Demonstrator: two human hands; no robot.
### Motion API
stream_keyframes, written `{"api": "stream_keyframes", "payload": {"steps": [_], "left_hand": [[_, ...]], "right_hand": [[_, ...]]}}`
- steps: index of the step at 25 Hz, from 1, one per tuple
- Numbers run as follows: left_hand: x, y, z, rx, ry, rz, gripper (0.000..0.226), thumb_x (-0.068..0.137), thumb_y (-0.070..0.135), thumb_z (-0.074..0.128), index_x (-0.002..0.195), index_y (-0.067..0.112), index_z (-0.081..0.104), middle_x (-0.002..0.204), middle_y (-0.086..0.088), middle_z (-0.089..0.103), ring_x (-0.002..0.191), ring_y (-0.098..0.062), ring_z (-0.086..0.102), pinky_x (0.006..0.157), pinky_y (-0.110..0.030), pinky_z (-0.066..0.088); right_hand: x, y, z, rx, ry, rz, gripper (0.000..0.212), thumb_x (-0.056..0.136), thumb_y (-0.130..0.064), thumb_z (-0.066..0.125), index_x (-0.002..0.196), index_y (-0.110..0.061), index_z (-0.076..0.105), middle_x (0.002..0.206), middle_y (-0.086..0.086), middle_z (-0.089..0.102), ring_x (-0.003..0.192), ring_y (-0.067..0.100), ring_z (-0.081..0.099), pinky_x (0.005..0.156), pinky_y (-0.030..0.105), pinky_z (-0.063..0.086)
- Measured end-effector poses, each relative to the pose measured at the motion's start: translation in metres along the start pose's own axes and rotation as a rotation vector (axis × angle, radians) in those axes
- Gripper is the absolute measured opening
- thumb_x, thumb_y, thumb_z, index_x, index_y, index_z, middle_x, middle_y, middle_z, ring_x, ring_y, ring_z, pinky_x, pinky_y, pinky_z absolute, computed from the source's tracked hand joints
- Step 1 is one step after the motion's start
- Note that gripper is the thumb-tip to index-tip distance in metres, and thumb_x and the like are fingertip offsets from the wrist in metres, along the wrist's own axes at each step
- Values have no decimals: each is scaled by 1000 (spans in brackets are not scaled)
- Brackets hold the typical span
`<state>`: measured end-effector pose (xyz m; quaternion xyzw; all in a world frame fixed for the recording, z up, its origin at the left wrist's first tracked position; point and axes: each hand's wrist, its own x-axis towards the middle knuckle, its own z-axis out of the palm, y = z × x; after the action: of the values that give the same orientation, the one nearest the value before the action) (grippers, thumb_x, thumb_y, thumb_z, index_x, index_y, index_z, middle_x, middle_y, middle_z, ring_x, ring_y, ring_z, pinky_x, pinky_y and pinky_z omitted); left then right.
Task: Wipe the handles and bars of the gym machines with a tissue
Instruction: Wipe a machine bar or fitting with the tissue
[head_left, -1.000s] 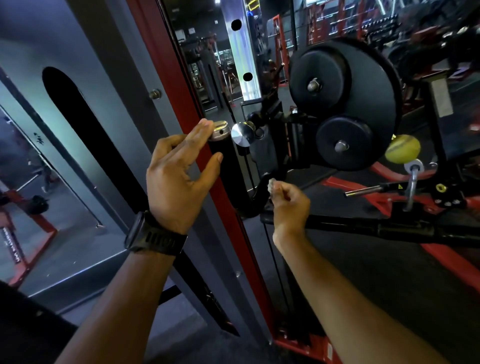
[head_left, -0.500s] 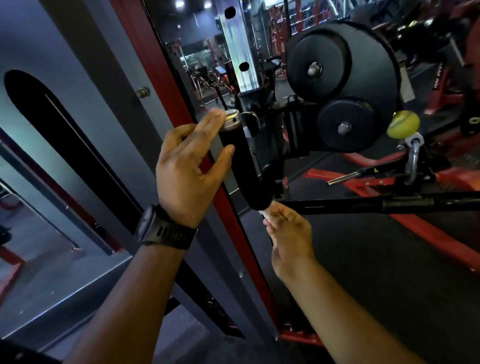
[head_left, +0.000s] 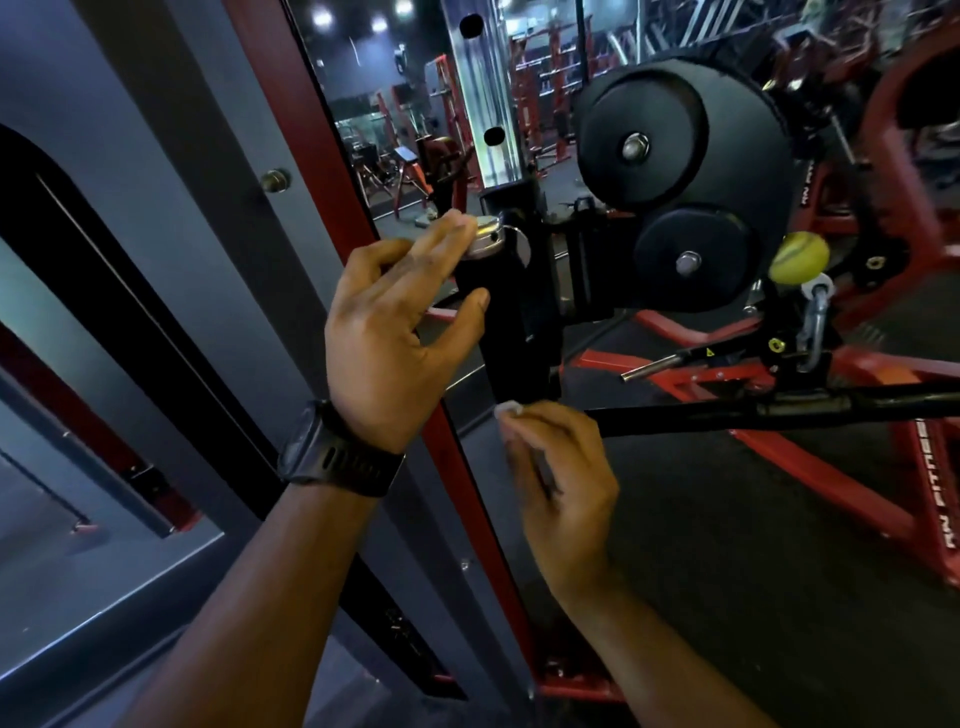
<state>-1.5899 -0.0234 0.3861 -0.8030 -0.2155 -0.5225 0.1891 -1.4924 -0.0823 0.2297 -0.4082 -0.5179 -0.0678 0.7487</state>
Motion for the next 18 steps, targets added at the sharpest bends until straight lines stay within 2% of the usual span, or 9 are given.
{"api": "stream_keyframes", "payload": {"steps": [3,5,10,14,18], "left_hand": [[-1,-3,1,-17,-2,13,43,88,24,71,129,11,64,129,8,59,103,-28,60,88,-34,53],[-1,-5,1,-14,10,29,43,89,24,71,130,12,63,130,10,58,103,-27,60,90,-33,52],[-2,-9,3,-17,12,38,42,90,25,71,129,14,64,131,13,55,105,-20,57,94,-21,46],[-1,-12,4,-33,-5,48,43,90,26,71,130,15,63,131,10,58,105,-24,58,91,-33,51],[-1,-14,4,-41,16,62,43,89,27,71,129,14,64,129,8,61,105,-22,57,87,-40,53]], "right_hand": [[-2,5,0,-113,0,-63,18,89,-1,72,106,-2,73,113,4,58,98,23,62,78,31,56],[7,3,0,-100,37,-77,16,91,-2,70,106,1,73,111,10,60,97,25,64,76,33,57],[12,-2,7,-114,11,-125,19,88,-3,75,107,0,73,109,10,60,93,28,64,73,35,55],[24,-2,13,-165,86,-159,17,88,0,73,106,1,74,104,14,62,90,28,63,72,35,54],[17,-7,14,-117,78,-120,18,88,2,72,106,-1,73,110,9,58,94,26,62,74,36,55]]}}
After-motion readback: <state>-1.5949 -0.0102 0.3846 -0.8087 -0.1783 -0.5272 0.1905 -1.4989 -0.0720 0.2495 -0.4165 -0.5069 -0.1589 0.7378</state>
